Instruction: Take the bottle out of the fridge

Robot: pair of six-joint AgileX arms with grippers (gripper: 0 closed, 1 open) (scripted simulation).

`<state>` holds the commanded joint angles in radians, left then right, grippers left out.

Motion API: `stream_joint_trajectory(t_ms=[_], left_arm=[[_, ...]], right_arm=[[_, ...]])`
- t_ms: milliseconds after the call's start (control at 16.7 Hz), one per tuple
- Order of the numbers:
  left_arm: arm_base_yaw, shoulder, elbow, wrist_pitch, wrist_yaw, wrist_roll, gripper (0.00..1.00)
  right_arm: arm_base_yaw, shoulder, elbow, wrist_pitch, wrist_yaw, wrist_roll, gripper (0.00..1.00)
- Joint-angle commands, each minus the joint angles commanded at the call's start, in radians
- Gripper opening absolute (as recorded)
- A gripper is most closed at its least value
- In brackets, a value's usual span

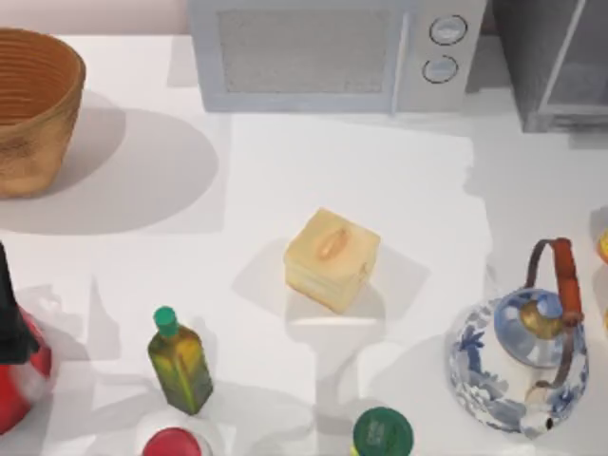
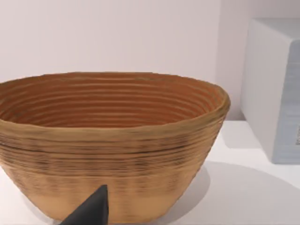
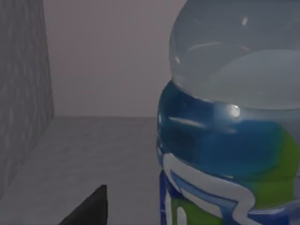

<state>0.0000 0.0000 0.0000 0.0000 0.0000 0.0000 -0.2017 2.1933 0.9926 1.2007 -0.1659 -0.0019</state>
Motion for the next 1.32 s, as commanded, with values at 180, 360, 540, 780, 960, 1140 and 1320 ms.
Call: stream_joint_trajectory(t_ms=[180,360,540,780,960,1140,1320], left_arm=[[0.000,0.000,0.000,0.000,0.000,0.000,1.00],[0.000,0.000,0.000,0.000,0.000,0.000,1.00],[0.000,0.000,0.000,0.000,0.000,0.000,1.00],[0.000,0.000,0.000,0.000,0.000,0.000,1.00],[0.000,0.000,0.000,0.000,0.000,0.000,1.00],[0.000,0.000,0.000,0.000,0.000,0.000,1.00],[0.000,0.000,0.000,0.000,0.000,0.000,1.00]], right_arm=[[0.011,0.056,0.127,-0.063,0.012,0.000,1.00],[0.017,0.078,0.170,-0.092,0.017,-0.001,1.00],[0.017,0.078,0.170,-0.092,0.017,-0.001,1.00],[0.017,0.078,0.170,-0.092,0.017,-0.001,0.70],[0.017,0.078,0.170,-0.092,0.017,-0.001,0.47],[0.017,0.078,0.170,-0.092,0.017,-0.001,0.25],[0.017,0.078,0.170,-0.092,0.017,-0.001,0.02]])
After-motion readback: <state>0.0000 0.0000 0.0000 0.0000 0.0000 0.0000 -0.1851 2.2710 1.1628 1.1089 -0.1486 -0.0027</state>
